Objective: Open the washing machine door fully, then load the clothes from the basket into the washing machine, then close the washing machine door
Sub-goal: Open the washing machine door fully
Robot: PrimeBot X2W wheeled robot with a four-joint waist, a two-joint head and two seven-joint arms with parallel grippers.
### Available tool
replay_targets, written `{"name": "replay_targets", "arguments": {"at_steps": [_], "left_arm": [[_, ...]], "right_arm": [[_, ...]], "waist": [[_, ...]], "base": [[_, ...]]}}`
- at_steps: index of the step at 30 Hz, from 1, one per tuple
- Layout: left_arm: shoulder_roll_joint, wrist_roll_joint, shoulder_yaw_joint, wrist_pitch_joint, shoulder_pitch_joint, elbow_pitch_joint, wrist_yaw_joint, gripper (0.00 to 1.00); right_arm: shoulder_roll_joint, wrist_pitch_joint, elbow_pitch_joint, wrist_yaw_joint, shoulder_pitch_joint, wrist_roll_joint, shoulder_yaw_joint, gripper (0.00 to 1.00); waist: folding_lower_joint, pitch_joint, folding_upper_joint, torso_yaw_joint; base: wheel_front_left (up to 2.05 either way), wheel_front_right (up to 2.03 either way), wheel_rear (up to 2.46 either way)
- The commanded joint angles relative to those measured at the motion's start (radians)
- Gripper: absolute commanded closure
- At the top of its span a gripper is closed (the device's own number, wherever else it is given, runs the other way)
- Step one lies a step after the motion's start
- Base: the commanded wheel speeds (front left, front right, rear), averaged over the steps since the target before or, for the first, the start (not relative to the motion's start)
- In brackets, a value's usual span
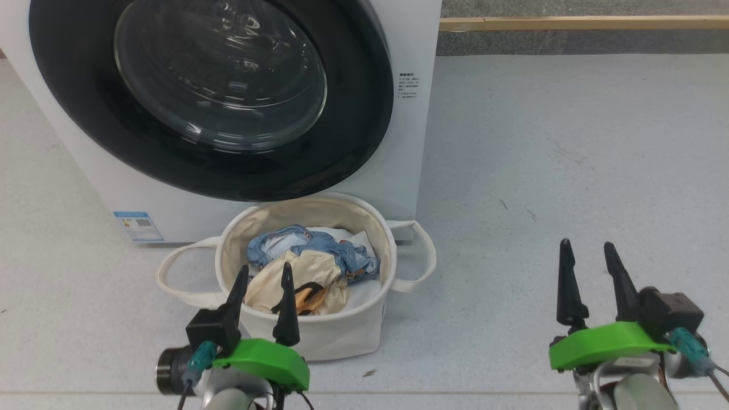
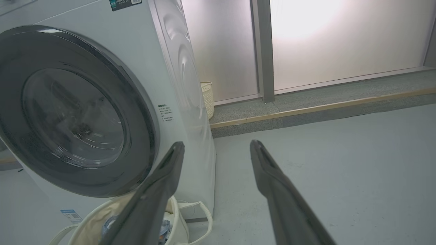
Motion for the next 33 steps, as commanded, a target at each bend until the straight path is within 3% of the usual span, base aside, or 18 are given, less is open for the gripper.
{"name": "replay_targets", "arguments": {"at_steps": [1, 2, 3, 12, 13, 18, 22, 27, 33], "left_arm": [[0.012, 0.003, 0.029, -0.012, -0.035, -0.034, 0.004, 0.00], [0.012, 0.002, 0.027, -0.012, -0.035, -0.034, 0.005, 0.00], [0.012, 0.001, 0.026, -0.012, -0.035, -0.033, 0.006, 0.00], [0.012, -0.007, 0.008, -0.012, -0.041, -0.025, 0.010, 0.00], [0.012, -0.007, 0.004, -0.012, -0.050, -0.027, 0.013, 0.00], [0.012, -0.002, -0.002, -0.012, -0.084, -0.038, 0.018, 0.00], [0.012, -0.002, -0.002, -0.012, -0.113, -0.048, 0.025, 0.00], [0.012, 0.005, -0.018, -0.012, -0.158, -0.064, 0.030, 0.00], [0.012, 0.009, -0.025, -0.012, -0.224, -0.092, 0.042, 0.00]], "right_arm": [[-0.003, -0.013, -0.026, 0.001, -0.031, 0.027, 0.016, 0.00], [-0.003, -0.013, -0.018, 0.001, -0.034, 0.039, 0.018, 0.20], [-0.003, -0.013, -0.012, 0.001, -0.037, 0.057, 0.019, 1.00], [-0.003, -0.007, 0.087, 0.001, -0.116, 0.325, 0.032, 1.00], [-0.003, 0.008, 0.117, 0.001, -0.161, 0.417, 0.021, 1.00], [-0.009, 0.092, 0.184, 0.001, -0.294, 0.626, -0.025, 1.00], [-0.018, 0.181, 0.292, 0.001, -0.433, 0.803, -0.121, 1.00], [-0.044, 0.252, 0.391, 0.001, -0.618, 0.928, -0.182, 1.00], [-0.065, 0.351, 0.441, 0.001, -0.800, 1.010, -0.174, 1.00]], "waist": [[0.0000, 0.001, 0.0000, 0.002], [0.0000, 0.001, 0.0000, 0.002], [0.0000, 0.002, 0.0000, 0.002], [0.0000, 0.024, 0.0000, 0.007], [0.0000, 0.042, 0.0000, 0.009], [0.0000, 0.109, 0.0000, 0.017], [0.0000, 0.166, 0.0000, 0.024], [0.0000, 0.256, 0.0000, 0.040], [0.0000, 0.372, 0.0000, 0.062]], "base": [[0.00, 0.00, 0.00], [0.00, 0.00, 0.00], [0.00, 0.00, 0.00], [0.00, 0.00, 0.00], [0.00, 0.00, 0.00], [0.00, 0.00, 0.00], [0.00, 0.00, 0.00], [0.00, 0.00, 0.00], [0.00, 0.00, 0.00]]}}
